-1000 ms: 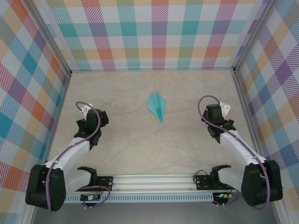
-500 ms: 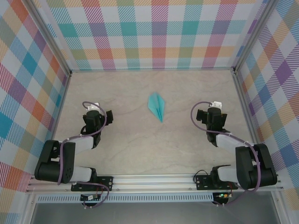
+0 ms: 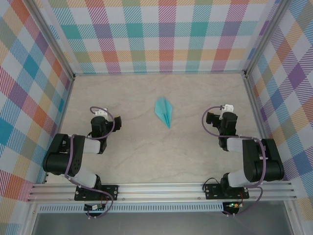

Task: Fold a paper plane with a square sheet of paper (pick it up from the middle)
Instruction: Reset both arms

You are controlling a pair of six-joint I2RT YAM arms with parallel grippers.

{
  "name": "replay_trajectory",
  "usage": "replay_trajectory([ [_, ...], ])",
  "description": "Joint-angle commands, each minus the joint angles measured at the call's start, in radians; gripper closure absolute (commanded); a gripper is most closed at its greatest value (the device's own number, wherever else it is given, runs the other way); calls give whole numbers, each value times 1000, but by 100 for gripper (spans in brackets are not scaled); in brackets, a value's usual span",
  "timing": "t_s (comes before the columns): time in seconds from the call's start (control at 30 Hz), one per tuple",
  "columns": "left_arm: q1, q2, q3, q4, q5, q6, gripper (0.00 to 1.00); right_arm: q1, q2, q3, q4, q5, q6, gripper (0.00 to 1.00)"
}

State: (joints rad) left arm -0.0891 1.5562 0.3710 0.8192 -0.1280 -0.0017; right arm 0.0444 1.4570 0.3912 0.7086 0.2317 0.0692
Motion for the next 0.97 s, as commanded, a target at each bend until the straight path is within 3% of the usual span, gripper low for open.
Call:
replay_trajectory([
  [0.0, 17, 10, 37, 12, -11, 13, 0, -9, 18, 13, 76, -82, -21, 0],
  [0.07, 17, 10, 40, 9, -10, 14, 0, -10, 72, 1, 158, -83, -26, 0],
  [0.87, 15, 12, 48, -5, 7, 26, 0, -11, 68, 5, 132, -82, -27, 0],
  [0.93, 15, 11, 48, -5, 8, 26, 0, -9, 68, 1, 137, -130, -48, 0],
])
